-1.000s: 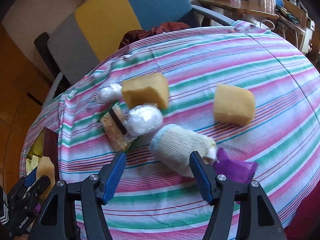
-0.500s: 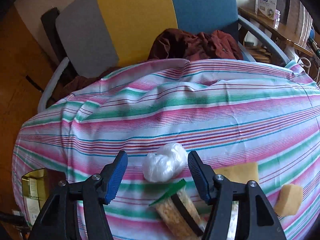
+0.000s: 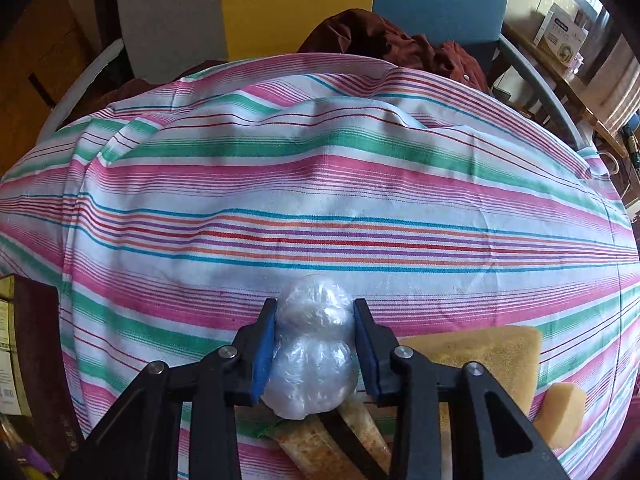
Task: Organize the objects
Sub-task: 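Carry the yellow sponge into the gold tray and open the left tool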
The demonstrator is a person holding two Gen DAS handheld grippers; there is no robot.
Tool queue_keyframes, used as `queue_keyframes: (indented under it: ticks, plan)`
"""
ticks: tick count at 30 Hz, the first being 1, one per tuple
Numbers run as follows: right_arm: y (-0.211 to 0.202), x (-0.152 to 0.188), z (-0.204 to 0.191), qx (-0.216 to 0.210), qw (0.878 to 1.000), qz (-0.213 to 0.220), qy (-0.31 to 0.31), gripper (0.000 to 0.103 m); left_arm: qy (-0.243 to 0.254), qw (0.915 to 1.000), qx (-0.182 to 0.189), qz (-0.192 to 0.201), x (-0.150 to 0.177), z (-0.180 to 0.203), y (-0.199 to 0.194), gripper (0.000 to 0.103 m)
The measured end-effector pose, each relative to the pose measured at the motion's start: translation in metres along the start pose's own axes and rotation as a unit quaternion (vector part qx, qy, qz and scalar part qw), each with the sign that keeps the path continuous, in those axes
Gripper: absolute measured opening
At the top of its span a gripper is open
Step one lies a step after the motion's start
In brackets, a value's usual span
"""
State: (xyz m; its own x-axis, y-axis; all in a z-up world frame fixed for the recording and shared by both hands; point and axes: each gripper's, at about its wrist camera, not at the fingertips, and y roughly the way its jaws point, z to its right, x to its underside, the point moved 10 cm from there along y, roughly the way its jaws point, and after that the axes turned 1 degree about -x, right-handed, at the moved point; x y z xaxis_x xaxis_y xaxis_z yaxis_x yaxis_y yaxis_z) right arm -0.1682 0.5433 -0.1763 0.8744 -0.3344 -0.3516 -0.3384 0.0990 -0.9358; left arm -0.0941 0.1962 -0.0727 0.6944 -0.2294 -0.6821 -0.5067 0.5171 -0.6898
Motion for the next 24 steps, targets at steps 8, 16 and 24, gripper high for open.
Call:
queue_keyframes:
  ticks: [8,16,24]
  plan:
    - [-0.054,0.043,-0.047,-0.044,0.995,0.067,-0.054,0.036,-0.066,0.9958,-0.056,0.028,-0.005,-0.074,-0.031,0.052]
    - [-0.07,0.101,-0.057,-0.068,0.992,0.085,-0.071,0.036,-0.124,0.9897,-0.064,0.031,-0.023,-0.122,-0.032,0.052]
    - [-0.062,0.11,-0.053,-0.066,0.99,0.098,-0.073,0.036,-0.061,0.9935,-0.095,-0.015,-0.054,-0.111,0.032,0.052]
